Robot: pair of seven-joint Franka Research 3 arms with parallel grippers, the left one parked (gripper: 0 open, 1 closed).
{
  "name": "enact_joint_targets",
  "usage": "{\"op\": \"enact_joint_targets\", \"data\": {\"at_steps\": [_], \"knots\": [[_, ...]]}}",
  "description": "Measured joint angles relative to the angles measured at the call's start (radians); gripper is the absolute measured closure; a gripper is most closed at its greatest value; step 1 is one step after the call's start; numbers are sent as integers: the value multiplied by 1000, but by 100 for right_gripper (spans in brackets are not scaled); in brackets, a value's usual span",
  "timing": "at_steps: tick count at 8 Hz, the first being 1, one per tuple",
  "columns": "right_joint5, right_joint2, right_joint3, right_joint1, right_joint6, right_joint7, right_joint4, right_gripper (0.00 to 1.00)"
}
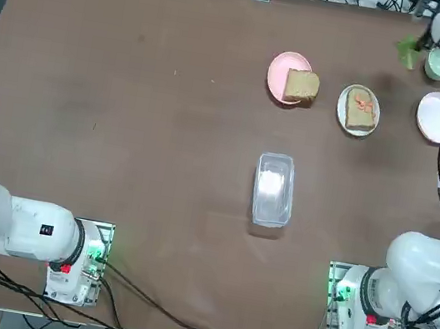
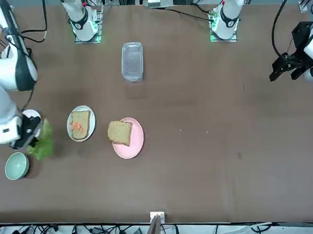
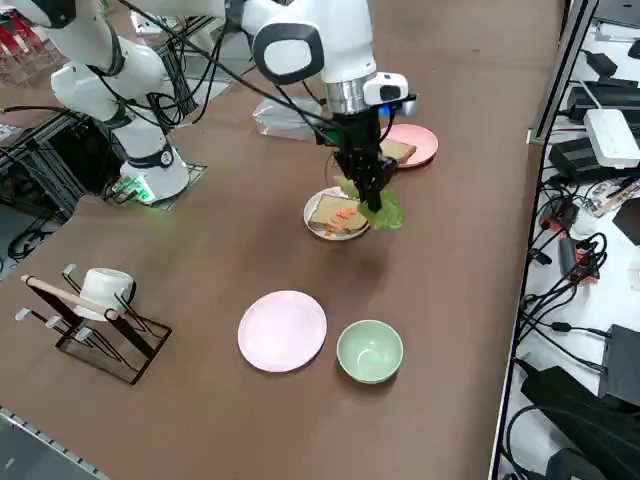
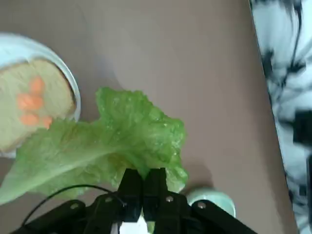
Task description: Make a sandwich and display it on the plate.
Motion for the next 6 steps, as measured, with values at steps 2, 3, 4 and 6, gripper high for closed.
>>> {"op": "enact_joint_targets", "data": {"at_steps": [2,3,4,6], "knots": [[0,24,41,40,-4,-12,-2,96],[0,34,45,76,-7,-13,-8,96],[0,45,46,104,-7,-13,-23,96],[0,54,46,117,10,-15,-81,96]]}}
